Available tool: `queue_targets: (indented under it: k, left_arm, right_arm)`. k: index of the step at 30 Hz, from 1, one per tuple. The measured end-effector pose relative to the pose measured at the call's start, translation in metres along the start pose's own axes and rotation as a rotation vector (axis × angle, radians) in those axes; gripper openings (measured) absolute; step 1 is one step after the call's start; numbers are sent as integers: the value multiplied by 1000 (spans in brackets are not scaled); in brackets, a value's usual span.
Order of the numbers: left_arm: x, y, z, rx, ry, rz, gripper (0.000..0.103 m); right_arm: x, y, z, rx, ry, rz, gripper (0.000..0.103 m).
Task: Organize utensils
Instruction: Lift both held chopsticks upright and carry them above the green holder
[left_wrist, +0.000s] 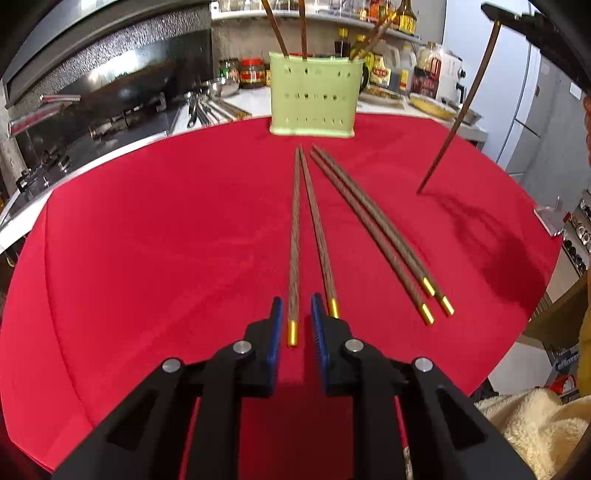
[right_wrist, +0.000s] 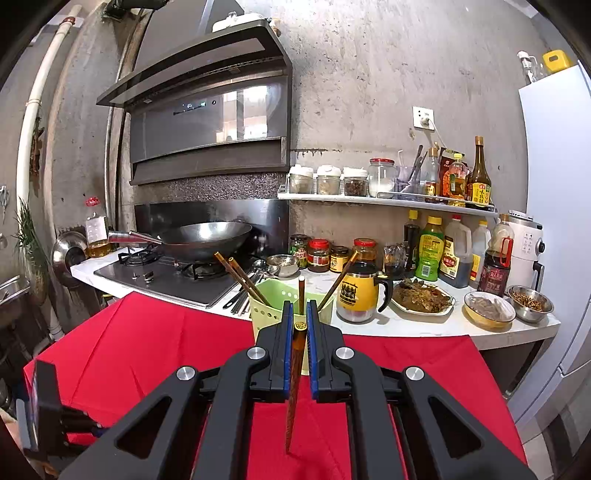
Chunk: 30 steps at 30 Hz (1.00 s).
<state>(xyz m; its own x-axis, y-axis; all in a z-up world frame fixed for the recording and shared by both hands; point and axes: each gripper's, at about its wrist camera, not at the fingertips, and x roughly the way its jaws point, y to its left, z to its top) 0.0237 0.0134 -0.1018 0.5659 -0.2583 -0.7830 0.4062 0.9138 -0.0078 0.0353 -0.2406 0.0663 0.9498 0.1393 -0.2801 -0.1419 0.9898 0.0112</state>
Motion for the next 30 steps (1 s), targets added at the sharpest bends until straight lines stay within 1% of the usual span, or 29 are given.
queue_targets:
  k: [4, 7, 8, 9, 11, 14, 16, 19, 21, 23, 26, 30]
  left_arm:
    - [8, 1, -4, -12, 35, 13, 15]
    - [9, -3, -7, 13, 44, 37, 15]
    - [9, -5, -7, 22, 46, 43, 12]
    - [9, -6, -7, 29, 46, 54, 7]
    - [5, -5, -4, 26, 33, 49, 7]
    - [-18, -1, 7, 20, -56, 64, 7]
    - [-41, 3, 19, 5, -138, 69, 7]
    - [-88, 9, 45, -14, -305, 75, 7]
    - [-113, 11, 58, -22, -389, 62, 7]
    - [-131, 11, 69, -22, -452, 51, 7]
    - [-144, 6, 84, -3, -505, 56, 7]
    - [-140, 3, 102, 10, -512, 62, 7]
  right_arm:
    - [-4, 2, -1, -3, 1, 1, 8]
    - [-3, 2, -1, 0, -1, -1, 8]
    - [-5, 3, -2, 3, -2, 0, 8]
    - [-6, 3, -2, 5, -2, 1, 8]
    - [-8, 4, -3, 6, -4, 2, 8]
    - [-7, 2, -2, 7, -2, 5, 8]
    - [-7, 3, -2, 10, -1, 9, 8]
    - [-7, 3, -2, 12, -1, 12, 8]
    - [-8, 4, -2, 11, -2, 10, 8]
    - [-7, 3, -2, 12, -1, 10, 8]
    - [-7, 2, -2, 11, -1, 11, 8]
    - [-4, 2, 0, 9, 2, 8, 8]
